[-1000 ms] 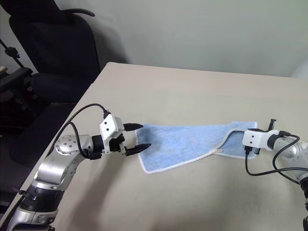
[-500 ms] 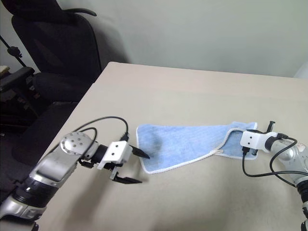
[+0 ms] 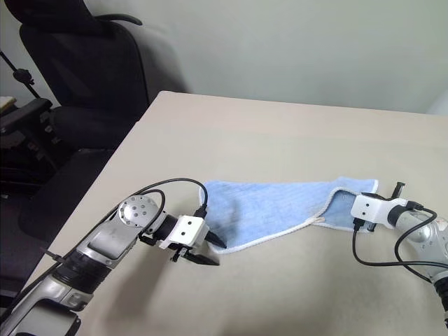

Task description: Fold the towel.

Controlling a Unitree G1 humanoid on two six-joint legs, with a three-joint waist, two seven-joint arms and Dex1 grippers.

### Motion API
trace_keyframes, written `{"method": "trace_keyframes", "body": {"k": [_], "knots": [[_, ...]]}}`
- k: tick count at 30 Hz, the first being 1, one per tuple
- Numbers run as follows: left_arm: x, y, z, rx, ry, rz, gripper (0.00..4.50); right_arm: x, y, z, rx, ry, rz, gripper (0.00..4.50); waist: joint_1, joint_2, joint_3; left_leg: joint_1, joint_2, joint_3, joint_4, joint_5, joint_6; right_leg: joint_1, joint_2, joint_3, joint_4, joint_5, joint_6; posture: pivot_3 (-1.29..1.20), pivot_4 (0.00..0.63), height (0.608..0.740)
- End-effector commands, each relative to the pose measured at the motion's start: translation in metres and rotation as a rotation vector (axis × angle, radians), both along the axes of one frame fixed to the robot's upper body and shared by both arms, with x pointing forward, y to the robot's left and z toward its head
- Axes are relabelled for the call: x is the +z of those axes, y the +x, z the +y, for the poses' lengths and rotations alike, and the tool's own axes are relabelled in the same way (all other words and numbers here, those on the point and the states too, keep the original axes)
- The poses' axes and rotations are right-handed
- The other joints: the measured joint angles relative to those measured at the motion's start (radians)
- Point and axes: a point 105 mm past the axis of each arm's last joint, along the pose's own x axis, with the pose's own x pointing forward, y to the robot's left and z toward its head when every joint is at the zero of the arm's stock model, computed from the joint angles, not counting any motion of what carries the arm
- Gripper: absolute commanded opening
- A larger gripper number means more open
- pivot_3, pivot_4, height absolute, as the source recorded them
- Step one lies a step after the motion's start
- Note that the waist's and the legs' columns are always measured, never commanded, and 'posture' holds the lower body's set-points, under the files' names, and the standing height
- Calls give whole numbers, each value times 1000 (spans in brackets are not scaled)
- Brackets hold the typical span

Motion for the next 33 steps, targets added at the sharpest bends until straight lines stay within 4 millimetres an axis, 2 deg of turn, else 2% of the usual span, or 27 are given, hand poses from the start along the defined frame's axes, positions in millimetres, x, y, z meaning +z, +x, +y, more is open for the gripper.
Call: {"method": "trace_keyframes", "body": {"k": [1,3,10,14,20,21,23,27,31,33], "knots": [[2,6,2,30,-1,-19,629,17,3,1,3,10,-62,0,0,0,0,0,0,0,0,0,0,0,0,0,0,0,0,0,150,740],[3,8,3,42,-8,-24,56,18,4,3,8,11,-64,0,-1,0,0,0,0,0,0,0,0,0,0,0,0,0,0,0,150,740],[7,10,7,86,-44,-34,56,25,6,1,9,8,-82,0,-2,1,0,0,0,0,-1,0,0,-1,0,0,0,0,0,0,150,740],[21,15,9,153,-120,-48,56,29,5,0,9,11,-86,0,-2,1,0,0,0,0,0,0,0,-1,0,0,0,0,0,0,150,740],[76,29,2,290,-402,27,56,40,6,-2,3,28,-110,0,0,1,0,-1,0,0,0,0,0,-1,0,0,0,0,0,0,150,740],[94,36,3,331,-496,33,56,48,6,-3,-2,41,-131,0,-1,1,0,-1,0,0,0,0,0,-1,0,0,0,0,0,0,150,740],[118,44,6,386,-615,43,56,59,6,-6,-9,60,-157,0,-1,1,0,-1,0,1,0,0,0,-1,0,0,0,0,1,0,150,740],[166,75,15,551,-854,-10,56,85,3,-18,-50,101,-215,0,1,1,0,-1,0,1,0,0,0,0,0,0,0,0,1,0,150,740],[195,101,16,663,-1011,-22,56,103,6,-24,-61,109,-247,0,0,0,0,0,0,2,2,1,1,2,0,1,0,2,3,0,150,740],[213,122,15,728,-1094,-45,56,119,12,-29,-66,97,-279,0,0,0,0,0,0,2,3,2,2,2,0,1,-1,3,5,0,150,740]]}}
